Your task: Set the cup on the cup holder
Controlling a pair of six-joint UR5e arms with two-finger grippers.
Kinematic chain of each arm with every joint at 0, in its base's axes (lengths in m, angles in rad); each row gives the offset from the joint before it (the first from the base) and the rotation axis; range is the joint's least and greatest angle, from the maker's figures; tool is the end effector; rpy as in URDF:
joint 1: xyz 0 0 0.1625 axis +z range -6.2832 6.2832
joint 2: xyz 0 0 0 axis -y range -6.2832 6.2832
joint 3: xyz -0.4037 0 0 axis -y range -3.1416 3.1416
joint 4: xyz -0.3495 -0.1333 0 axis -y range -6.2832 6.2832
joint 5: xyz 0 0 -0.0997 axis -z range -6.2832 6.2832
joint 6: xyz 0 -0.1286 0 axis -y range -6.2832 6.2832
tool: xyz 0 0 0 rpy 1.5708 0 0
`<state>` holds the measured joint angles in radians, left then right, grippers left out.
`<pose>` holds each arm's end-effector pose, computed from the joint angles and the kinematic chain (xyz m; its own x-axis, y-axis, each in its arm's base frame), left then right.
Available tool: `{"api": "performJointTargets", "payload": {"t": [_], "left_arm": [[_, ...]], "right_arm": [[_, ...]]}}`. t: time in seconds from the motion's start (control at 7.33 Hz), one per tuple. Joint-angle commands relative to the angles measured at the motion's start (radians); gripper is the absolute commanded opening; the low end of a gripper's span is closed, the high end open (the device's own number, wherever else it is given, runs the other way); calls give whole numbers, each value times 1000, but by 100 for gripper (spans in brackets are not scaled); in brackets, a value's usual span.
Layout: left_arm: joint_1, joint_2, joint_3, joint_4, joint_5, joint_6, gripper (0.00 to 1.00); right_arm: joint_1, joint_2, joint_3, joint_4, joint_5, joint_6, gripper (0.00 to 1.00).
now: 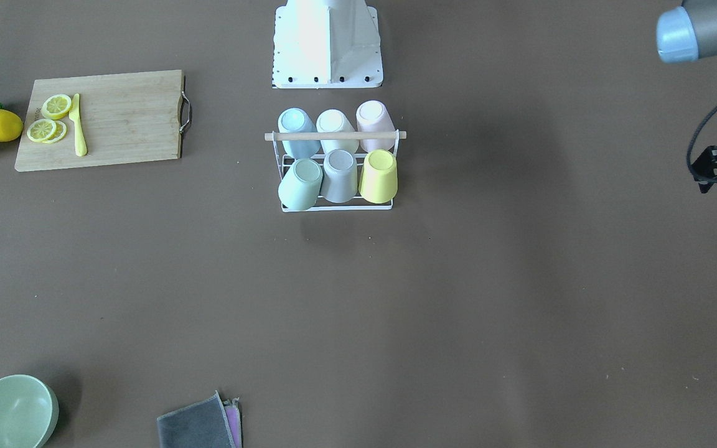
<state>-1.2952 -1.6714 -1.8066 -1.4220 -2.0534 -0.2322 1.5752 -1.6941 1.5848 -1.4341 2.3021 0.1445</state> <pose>0.0624 -0.4912 0.5421 0.8681 0.0981 -0.4866 -0.0694 0.9946 0.0766 0.0492 -0.3998 0.6942 0.7360 0.1291 0.6646 -0.1115 0.9914 -0.0690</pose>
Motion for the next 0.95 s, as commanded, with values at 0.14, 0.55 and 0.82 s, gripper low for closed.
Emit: {"api": "performJointTargets", "payload": {"t": [0.14, 0.55, 0.82], "left_arm": [[-234, 36, 275, -1, -154, 229, 98], [-256, 59, 296, -5, -258, 191, 98], [-285, 76, 253, -9, -342, 188, 98]], "right_arm": [[0, -9, 0, 1, -1, 3, 100], [0, -10, 11, 1, -1, 0, 100], [0, -15, 3, 1, -7, 1, 100]]}}
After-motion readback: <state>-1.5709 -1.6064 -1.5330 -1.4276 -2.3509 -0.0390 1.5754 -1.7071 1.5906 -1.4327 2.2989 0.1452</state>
